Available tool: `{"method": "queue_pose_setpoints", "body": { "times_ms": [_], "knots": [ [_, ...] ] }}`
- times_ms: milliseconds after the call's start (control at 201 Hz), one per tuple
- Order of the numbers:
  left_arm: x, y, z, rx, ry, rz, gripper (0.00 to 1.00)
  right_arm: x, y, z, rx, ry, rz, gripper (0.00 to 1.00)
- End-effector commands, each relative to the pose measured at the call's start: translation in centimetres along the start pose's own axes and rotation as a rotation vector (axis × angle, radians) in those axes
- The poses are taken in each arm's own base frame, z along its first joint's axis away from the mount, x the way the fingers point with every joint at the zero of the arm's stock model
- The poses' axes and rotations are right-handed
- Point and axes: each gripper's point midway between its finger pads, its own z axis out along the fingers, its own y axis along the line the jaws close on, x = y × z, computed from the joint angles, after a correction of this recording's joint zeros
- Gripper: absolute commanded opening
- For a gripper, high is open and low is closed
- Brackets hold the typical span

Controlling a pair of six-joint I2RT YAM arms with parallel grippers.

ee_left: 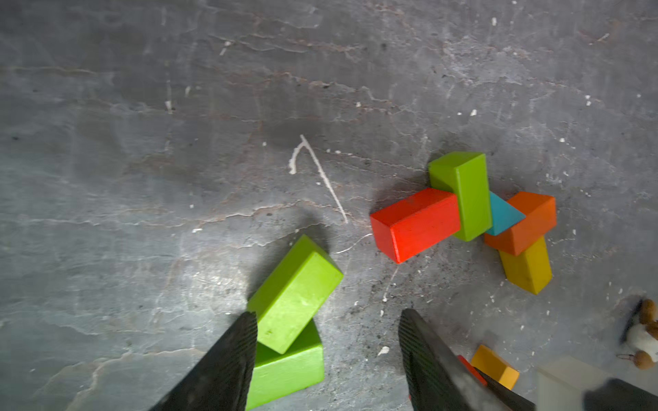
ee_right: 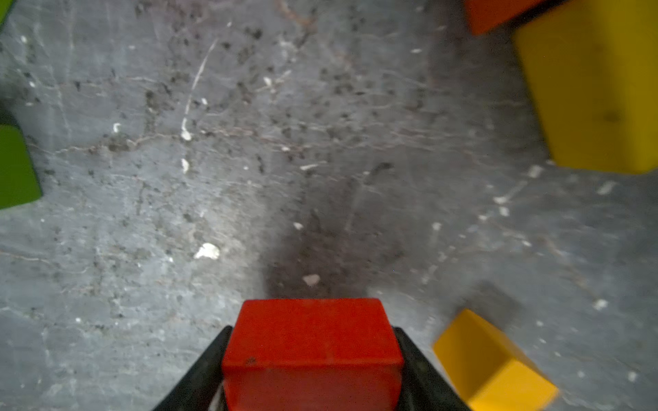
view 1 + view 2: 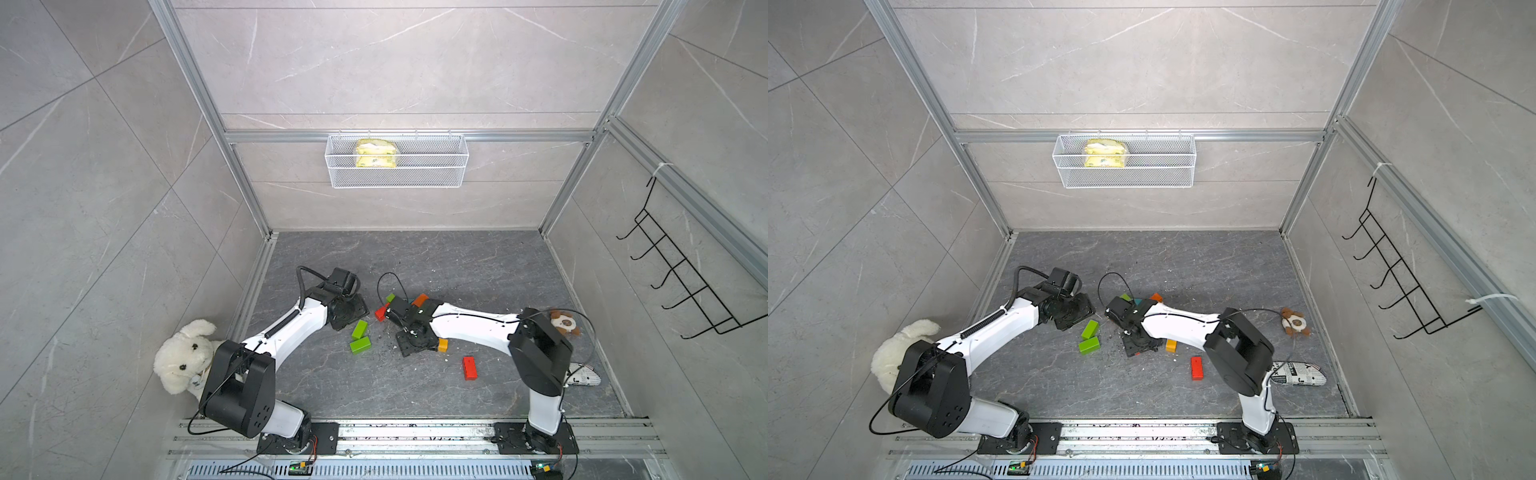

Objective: Assemble a heart with building blocks
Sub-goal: Place the building block at the center of the board, then assemble the building block at the center of the board.

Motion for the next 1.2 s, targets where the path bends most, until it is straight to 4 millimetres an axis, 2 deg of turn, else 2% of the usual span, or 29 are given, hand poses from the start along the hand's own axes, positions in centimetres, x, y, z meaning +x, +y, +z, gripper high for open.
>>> {"method": "queue_pose_setpoints", "body": {
  "times_ms": [0, 149, 209, 274, 458, 528, 588, 732, 812, 986, 1195],
  "knots": [
    [0.1, 1.2, -0.6, -0.020, 0.000, -0.005, 0.67, -0.5, 0.5, 0.2, 0.016, 0.022, -0.008, 0.61],
    [0.3, 1.6, -0.3, -0.020, 0.004, -0.009, 0.67, 0.0, 0.5, -0.9, 0.044, 0.012, -0.045, 0.70],
    [0.4, 1.6, -0.1, -0.019, 0.008, -0.009, 0.67, 0.3, 0.3, -1.1, 0.064, 0.015, -0.061, 0.79],
    [0.4, 1.5, 0.0, -0.016, 0.016, -0.006, 0.67, 0.6, 0.3, -1.2, 0.067, 0.019, -0.070, 0.81],
    [0.6, 1.5, 0.0, -0.011, 0.027, -0.009, 0.66, -0.2, 1.0, -2.3, 0.027, -0.021, -0.129, 0.85],
    [0.8, 1.6, -0.1, -0.010, 0.028, -0.010, 0.67, -0.9, 1.4, -2.6, 0.008, -0.031, -0.185, 0.80],
    [0.9, 1.7, -0.2, -0.011, 0.030, -0.012, 0.67, -1.6, 2.1, -2.6, -0.018, -0.035, -0.218, 0.81],
    [1.2, 1.8, -0.3, -0.002, 0.026, -0.031, 0.66, -3.4, 3.4, -1.2, -0.096, -0.017, -0.217, 0.82],
    [1.2, 1.7, -0.5, 0.005, 0.023, -0.037, 0.66, -3.5, 3.7, -0.4, -0.125, -0.003, -0.208, 0.81],
    [1.3, 2.0, -0.5, -0.003, 0.025, -0.033, 0.66, -1.0, 3.2, 0.4, -0.159, 0.049, -0.193, 0.76],
    [1.0, 1.5, 0.0, -0.001, 0.036, -0.023, 0.66, 2.3, 1.8, -0.5, -0.180, 0.061, -0.156, 0.74]
  ]
}}
